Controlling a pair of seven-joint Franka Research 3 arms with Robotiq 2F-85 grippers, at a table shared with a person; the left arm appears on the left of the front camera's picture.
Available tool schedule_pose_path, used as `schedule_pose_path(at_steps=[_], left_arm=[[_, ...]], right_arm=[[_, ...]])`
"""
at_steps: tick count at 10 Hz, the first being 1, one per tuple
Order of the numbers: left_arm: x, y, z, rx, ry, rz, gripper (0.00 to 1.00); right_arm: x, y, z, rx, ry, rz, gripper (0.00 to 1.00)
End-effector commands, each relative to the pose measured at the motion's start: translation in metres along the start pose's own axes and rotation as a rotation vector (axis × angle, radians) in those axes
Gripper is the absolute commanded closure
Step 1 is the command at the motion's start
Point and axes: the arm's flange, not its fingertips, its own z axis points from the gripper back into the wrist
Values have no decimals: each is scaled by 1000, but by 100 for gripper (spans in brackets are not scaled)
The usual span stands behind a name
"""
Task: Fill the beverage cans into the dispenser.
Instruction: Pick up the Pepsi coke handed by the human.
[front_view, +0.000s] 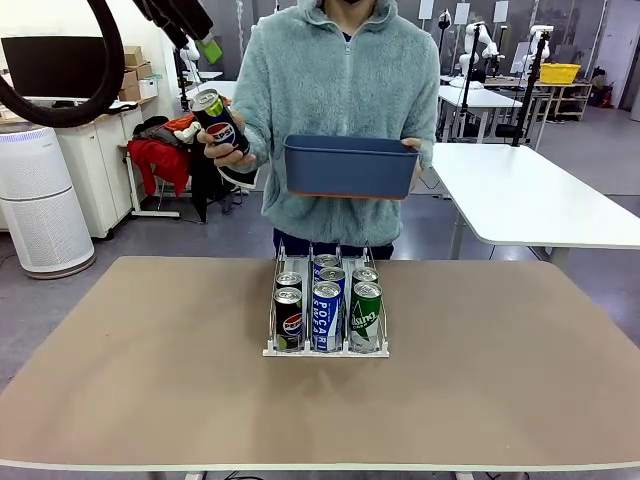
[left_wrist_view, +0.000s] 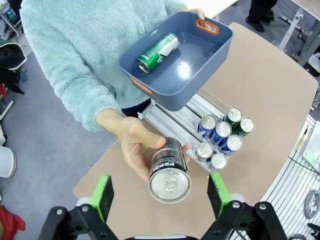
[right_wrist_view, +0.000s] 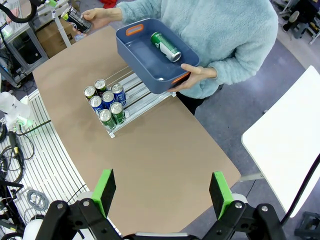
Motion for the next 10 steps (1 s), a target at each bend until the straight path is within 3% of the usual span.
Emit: schedule_pose_path(at_steps=[1, 5, 10], left_arm=[[-15, 3, -11, -47, -33, -3, 0], [-23, 6, -30, -86, -23, -30, 0], [-30, -2, -44, -58, 2, 29, 0]], right_arm=[[0, 2, 0, 1, 0, 1, 0], [0, 2, 0, 1, 0, 1, 0], [0, 2, 0, 1, 0, 1, 0]])
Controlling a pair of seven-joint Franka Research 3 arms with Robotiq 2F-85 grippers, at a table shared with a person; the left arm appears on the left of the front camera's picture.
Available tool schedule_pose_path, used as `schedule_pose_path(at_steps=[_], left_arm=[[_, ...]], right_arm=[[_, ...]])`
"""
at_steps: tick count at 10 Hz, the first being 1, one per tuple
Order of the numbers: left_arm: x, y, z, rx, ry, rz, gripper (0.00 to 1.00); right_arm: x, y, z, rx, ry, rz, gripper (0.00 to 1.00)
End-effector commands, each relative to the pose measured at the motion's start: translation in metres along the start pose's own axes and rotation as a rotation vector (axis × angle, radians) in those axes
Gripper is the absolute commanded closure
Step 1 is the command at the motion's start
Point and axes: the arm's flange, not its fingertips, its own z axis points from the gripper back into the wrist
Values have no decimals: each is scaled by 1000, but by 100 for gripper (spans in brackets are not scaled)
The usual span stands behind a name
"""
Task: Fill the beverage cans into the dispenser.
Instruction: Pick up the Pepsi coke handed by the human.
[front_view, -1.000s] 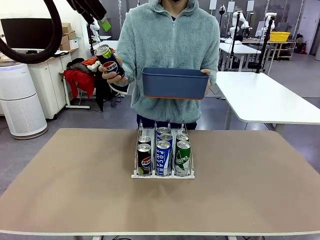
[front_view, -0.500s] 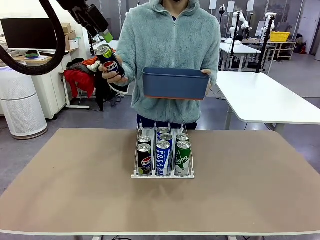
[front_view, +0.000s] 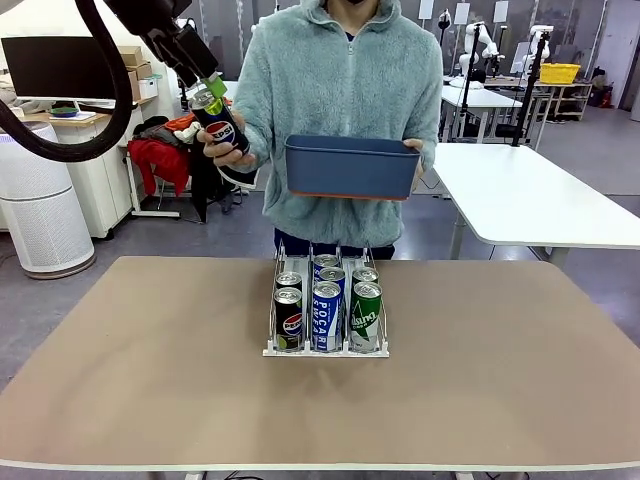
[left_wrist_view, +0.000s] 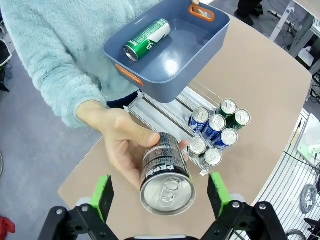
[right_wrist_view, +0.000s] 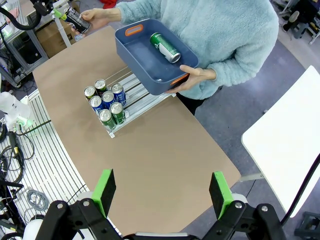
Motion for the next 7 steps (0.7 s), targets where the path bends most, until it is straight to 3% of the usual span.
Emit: schedule_pose_path(at_steps=[1, 7], left_arm=[[-10, -9, -8, 31, -18, 28, 0], [-22, -15, -20, 96, -20, 64, 0]], right_arm=[[0, 2, 0, 1, 0, 1, 0], [0, 2, 0, 1, 0, 1, 0]])
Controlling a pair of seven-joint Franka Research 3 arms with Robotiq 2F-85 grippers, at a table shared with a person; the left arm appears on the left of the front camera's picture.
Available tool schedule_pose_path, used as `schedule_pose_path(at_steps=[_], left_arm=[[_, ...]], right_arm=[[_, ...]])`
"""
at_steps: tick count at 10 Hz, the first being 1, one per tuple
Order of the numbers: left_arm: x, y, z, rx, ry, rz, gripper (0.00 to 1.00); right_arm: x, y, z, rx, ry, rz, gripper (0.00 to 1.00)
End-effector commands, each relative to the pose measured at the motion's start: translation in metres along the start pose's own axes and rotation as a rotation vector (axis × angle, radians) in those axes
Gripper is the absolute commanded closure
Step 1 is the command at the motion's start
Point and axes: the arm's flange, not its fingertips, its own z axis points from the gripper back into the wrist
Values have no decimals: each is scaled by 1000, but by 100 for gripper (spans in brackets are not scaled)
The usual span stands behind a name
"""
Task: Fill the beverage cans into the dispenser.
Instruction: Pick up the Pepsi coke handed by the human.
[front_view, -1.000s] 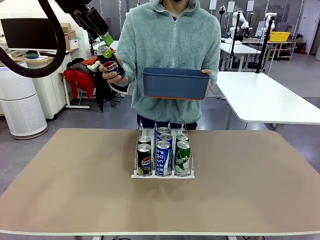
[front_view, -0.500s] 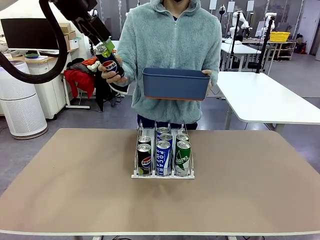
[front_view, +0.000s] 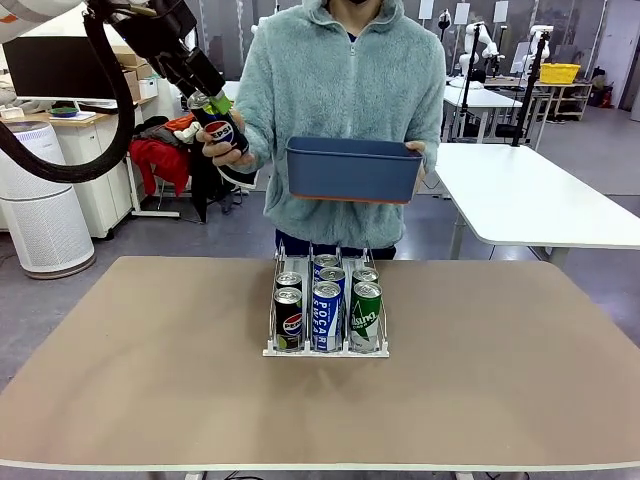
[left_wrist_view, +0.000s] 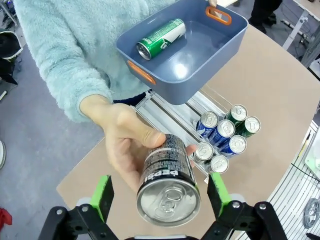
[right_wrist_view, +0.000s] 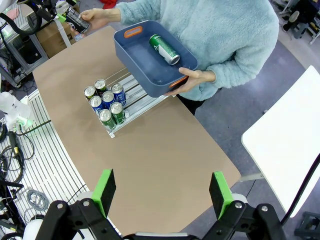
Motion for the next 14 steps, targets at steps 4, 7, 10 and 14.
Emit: schedule_pose_path(at_steps=[4, 7, 10, 14], left_arm=[[-8, -5, -14, 5, 24, 19, 0], [-8, -2, -19, 10, 40, 29, 0], [-5, -2, -15, -12, 27, 19, 0], [-6, -3, -15, -11, 37, -8, 100]], right_arm=[[0, 2, 0, 1, 0, 1, 0], [0, 2, 0, 1, 0, 1, 0], [0, 2, 0, 1, 0, 1, 0], [0, 2, 0, 1, 0, 1, 0]])
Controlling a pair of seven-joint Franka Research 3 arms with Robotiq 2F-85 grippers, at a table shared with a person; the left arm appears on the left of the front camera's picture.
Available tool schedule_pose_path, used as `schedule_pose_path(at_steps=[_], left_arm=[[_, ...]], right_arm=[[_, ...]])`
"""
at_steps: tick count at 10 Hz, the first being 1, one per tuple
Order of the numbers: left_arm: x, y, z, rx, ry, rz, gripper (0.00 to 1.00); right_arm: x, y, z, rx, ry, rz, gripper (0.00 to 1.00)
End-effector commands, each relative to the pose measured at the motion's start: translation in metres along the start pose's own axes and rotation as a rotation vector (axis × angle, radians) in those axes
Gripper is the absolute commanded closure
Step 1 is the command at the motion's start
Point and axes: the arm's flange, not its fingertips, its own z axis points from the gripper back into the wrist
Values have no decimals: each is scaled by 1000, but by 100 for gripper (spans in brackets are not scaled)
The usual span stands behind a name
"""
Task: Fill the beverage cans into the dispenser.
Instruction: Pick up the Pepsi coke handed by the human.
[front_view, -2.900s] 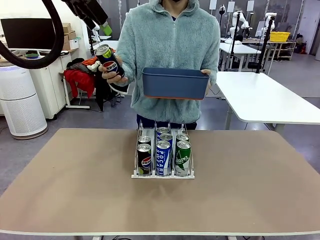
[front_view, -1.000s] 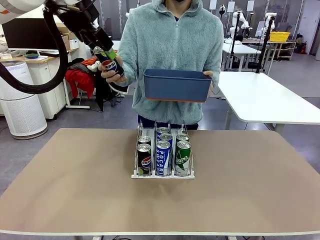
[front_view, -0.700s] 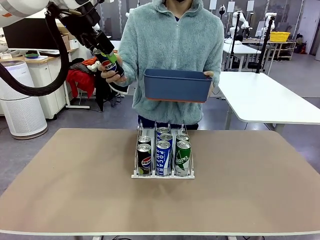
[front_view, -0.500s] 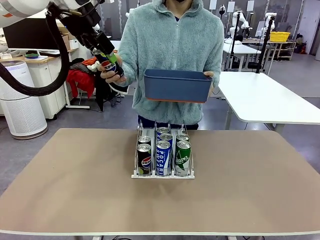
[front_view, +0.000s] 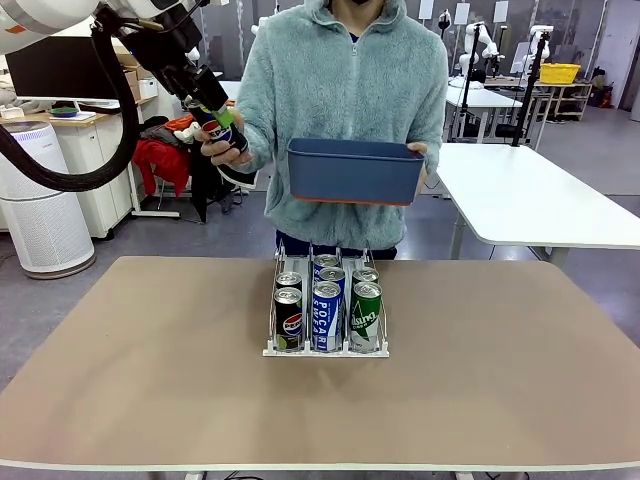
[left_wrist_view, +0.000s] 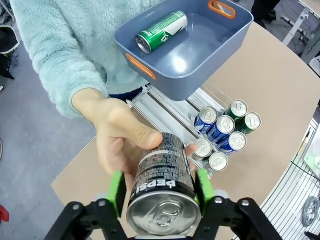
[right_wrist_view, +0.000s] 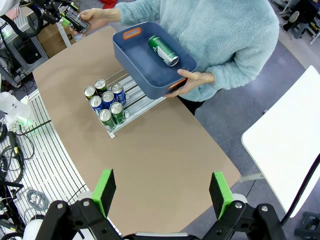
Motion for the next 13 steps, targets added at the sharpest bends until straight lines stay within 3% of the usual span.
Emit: schedule_pose_path(at_steps=[1, 2, 13], left_arm=[[-2, 0, 1, 2, 5, -14, 62], [-1, 0, 0, 4, 2, -13, 100], [1, 0, 2, 4, -3, -1, 100]], right_arm=[[0, 2, 0, 1, 0, 1, 0], [0, 2, 0, 1, 0, 1, 0], [0, 2, 0, 1, 0, 1, 0]])
